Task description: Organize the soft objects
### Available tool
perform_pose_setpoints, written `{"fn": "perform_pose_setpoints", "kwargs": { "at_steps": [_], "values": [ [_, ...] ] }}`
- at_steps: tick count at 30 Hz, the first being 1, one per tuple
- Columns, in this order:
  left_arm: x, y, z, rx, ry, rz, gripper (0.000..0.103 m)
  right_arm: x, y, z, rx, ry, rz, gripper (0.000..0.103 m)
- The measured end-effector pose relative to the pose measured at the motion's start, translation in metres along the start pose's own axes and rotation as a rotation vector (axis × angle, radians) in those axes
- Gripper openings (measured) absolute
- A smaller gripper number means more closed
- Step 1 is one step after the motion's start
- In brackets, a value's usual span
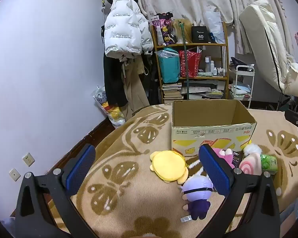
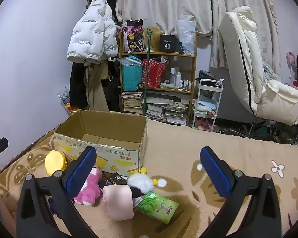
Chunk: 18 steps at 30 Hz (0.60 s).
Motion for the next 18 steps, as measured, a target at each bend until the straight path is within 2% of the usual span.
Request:
{"fn": "perform_pose_setpoints", "kwargs": {
  "at_steps": [2,18],
  "values": [
    [0.0,0.0,-0.0001,-0.001,0.001,0.001,0.102,0.0,0.0,0.0007,0.022,-0.002,0.0,0.103],
    [0.0048,0.0015,-0.0022,0.001,-0.006,-0.012,0.102,0.0001,0.0,0.0005,0.011,-0.003,-0.003,0.103]
  ]
}}
Point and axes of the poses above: each gripper's, at about its wrist camera, not at the fingertips, and z roughly the way its jaws point, x to its left, y to its top, the point moved 1 cm from there along z, roughly the way its jaws point, and after that the axes turned 5 degrees about y, right-handed, at the moved point
